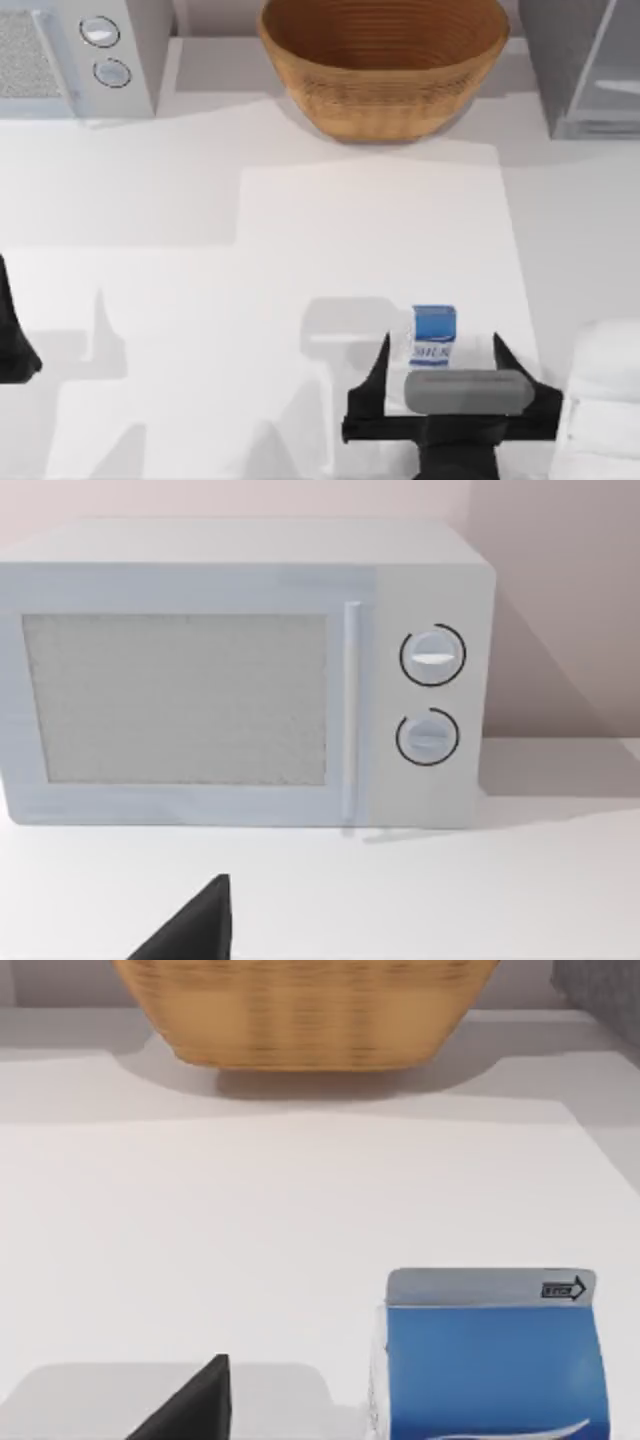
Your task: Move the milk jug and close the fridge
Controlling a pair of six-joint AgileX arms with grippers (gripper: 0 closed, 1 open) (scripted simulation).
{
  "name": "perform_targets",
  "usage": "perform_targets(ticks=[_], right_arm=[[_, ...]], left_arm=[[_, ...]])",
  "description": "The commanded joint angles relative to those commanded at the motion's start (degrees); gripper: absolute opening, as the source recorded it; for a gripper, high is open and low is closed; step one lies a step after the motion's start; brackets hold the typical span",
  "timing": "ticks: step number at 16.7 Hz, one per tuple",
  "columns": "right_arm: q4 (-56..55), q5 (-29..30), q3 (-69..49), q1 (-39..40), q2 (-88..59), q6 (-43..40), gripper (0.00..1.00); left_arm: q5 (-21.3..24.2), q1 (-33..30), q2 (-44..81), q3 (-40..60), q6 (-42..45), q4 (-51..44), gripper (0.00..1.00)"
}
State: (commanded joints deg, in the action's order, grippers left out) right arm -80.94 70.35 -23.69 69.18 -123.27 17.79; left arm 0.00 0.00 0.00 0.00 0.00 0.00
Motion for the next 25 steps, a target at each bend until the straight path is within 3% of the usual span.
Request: perform_targets(ticks=[5, 12, 16, 25], right_arm=[[0.0, -0.3, 0.1, -0.4, 0.1, -0.2, 1.0], [-4.7, -7.3, -3.6, -7.6, -3.5, -5.2, 1.0], [-5.0, -7.7, -3.8, -8.1, -3.7, -5.5, 1.0], [-5.0, -7.7, -3.8, -8.1, -3.7, -5.5, 0.32]], left_arm=[[0.0, 0.0, 0.0, 0.0, 0.0, 0.0, 1.0], [0.0, 0.0, 0.0, 0.0, 0.0, 0.0, 1.0], [0.0, 0.0, 0.0, 0.0, 0.0, 0.0, 1.0], [0.0, 0.0, 0.0, 0.0, 0.0, 0.0, 1.0]])
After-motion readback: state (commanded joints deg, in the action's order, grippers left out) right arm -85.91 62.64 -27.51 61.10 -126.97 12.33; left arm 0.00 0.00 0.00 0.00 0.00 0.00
